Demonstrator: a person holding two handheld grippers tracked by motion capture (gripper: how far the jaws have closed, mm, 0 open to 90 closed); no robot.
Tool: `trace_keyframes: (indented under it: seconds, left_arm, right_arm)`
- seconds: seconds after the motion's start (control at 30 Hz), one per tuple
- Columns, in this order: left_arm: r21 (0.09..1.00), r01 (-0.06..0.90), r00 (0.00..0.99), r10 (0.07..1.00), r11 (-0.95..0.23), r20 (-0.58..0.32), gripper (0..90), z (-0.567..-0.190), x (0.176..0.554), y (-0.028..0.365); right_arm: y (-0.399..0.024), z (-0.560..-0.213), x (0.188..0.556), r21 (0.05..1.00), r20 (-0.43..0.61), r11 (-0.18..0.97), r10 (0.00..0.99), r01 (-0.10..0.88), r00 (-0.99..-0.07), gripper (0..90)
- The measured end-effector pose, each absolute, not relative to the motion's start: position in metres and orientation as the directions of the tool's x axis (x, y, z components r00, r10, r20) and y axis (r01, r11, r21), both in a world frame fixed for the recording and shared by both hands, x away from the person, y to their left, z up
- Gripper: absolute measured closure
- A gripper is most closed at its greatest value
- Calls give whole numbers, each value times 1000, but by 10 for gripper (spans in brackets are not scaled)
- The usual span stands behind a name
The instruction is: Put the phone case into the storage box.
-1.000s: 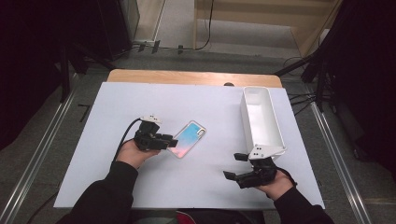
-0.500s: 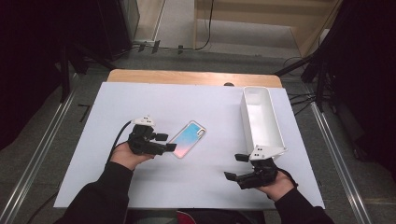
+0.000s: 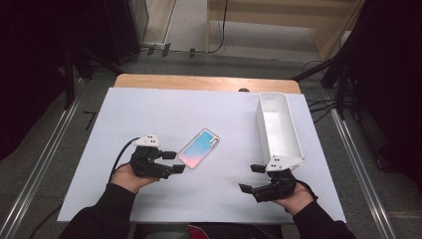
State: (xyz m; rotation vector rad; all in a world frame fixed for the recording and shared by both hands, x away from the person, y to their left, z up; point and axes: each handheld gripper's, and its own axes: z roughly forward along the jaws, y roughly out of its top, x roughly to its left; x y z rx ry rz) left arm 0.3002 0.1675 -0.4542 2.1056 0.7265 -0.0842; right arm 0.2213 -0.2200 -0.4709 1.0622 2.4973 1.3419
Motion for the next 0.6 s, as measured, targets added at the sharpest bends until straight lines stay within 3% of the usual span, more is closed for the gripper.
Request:
trace_keyframes:
  seconds: [0.6]
  left_arm:
    - [742, 508, 824, 498, -438, -270, 300, -457, 276, 193]
  right_arm:
    - [-219, -471, 221, 765, 220, 363, 628, 531, -747, 189]
